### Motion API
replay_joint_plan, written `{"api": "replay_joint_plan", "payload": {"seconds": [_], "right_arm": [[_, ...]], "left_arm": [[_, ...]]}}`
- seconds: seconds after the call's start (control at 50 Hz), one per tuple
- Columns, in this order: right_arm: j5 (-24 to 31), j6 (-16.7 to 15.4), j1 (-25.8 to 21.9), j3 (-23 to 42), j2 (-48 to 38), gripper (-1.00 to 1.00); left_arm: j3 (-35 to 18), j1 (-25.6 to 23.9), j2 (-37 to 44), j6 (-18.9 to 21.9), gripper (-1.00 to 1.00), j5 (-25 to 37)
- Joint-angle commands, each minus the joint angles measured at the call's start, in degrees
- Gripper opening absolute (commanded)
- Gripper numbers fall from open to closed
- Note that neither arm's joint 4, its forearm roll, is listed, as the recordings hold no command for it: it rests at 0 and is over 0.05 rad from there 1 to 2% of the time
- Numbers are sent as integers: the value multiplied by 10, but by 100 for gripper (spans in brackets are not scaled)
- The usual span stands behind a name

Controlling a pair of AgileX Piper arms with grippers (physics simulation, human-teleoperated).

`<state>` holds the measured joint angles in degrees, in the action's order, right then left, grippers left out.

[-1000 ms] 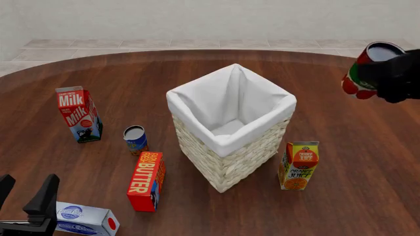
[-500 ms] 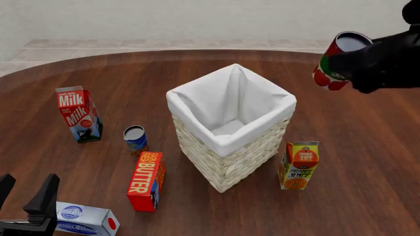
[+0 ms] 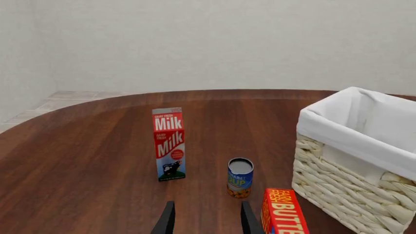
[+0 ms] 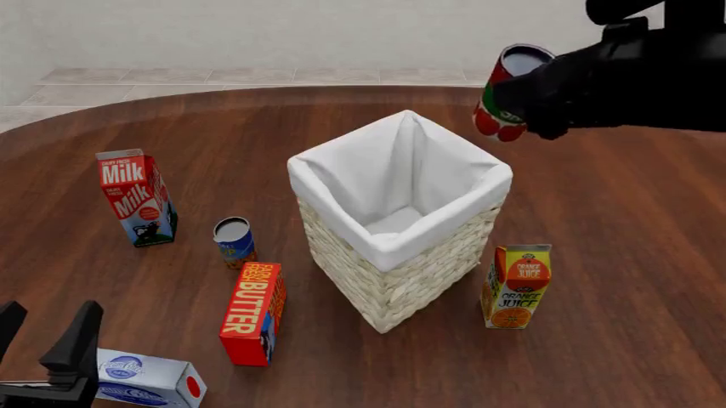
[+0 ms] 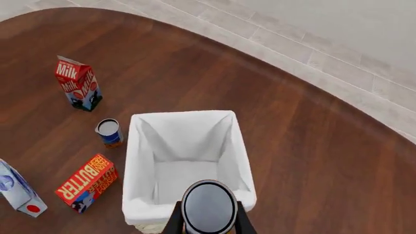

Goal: Pick up the tomato sauce, and put it in the basket.

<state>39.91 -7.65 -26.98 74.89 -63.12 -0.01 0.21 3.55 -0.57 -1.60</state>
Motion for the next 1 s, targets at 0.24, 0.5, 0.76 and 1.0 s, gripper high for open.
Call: {"api": "replay_joint_plan", "payload": {"seconds": [0.24,0.5,0.76,1.0], "right_arm": [[-29,6,-34,37,-77,-100],[-37,-4,-46,55,-119,-100],[-41,-13,-58,70,-155,-100],[-44,-23,-60,75,-178,-100]], "left_arm": [[0,0,-5,0,100,4],[0,0,-3,0,100,3],[0,0,-5,0,100,5],[0,0,3,0,100,-3]]}}
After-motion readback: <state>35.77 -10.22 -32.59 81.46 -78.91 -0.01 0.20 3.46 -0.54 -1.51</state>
